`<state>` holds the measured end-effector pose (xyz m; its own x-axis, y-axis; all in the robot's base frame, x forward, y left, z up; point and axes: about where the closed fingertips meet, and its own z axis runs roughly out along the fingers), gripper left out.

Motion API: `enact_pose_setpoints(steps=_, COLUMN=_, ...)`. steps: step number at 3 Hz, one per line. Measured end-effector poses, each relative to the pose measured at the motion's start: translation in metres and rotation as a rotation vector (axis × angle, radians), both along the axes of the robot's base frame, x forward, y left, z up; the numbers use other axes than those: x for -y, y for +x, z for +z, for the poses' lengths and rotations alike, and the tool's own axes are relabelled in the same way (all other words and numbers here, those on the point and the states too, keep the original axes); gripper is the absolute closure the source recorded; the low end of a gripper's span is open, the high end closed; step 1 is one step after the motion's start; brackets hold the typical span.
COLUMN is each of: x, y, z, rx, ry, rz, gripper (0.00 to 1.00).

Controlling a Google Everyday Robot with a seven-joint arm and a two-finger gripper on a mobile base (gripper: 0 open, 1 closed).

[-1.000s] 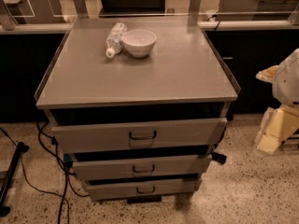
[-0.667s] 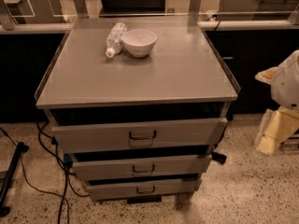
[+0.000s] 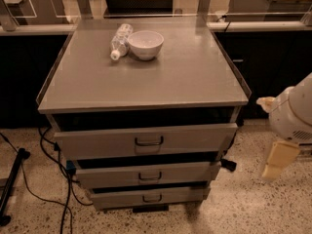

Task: Open middle drawer

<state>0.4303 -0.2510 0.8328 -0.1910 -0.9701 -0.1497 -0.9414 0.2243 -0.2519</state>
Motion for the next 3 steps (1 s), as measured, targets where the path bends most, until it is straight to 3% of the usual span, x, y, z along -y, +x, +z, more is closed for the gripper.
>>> enact_pose_setpoints(steps=1, x=0.006, y=0.005, z=-0.060, rx=-0.045, ry=0.004, rz=0.031, gripper=0.00)
enact_pose_setpoints(steps=3, x=0.014, y=-0.010, z=-0.188, rx=-0.211, ry=0.087, rz=0.038, gripper=0.00)
